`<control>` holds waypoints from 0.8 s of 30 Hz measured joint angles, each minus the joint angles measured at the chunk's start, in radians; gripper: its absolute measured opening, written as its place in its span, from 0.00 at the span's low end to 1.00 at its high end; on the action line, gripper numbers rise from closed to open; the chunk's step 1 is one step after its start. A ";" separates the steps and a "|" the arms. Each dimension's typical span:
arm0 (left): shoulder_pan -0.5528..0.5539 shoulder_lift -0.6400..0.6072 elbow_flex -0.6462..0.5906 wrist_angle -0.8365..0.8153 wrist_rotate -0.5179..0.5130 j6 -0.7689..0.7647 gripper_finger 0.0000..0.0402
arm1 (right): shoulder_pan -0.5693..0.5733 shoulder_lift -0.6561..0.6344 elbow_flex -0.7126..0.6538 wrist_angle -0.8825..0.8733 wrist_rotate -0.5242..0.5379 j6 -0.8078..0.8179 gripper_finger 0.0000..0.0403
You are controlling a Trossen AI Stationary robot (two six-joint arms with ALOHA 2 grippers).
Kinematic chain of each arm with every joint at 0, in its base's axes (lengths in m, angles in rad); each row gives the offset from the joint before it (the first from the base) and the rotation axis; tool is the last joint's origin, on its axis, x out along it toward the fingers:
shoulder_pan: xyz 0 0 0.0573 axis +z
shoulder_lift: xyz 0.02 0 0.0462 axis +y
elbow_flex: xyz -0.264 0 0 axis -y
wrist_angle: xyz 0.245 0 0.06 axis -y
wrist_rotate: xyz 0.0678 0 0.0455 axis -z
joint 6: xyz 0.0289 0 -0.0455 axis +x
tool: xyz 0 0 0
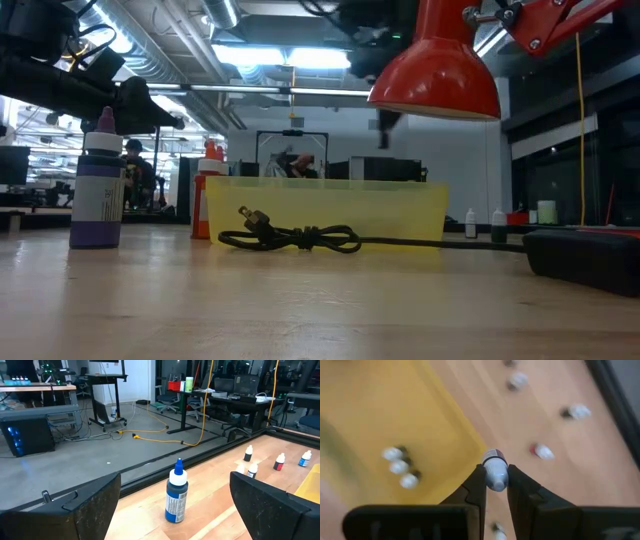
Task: Pick & Place food coloring
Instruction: Put the small purple food coloring bottle into the yellow container
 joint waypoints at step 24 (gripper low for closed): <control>0.000 0.000 0.000 0.000 0.000 0.000 0.91 | 0.250 0.347 0.216 0.076 -0.023 -0.074 0.15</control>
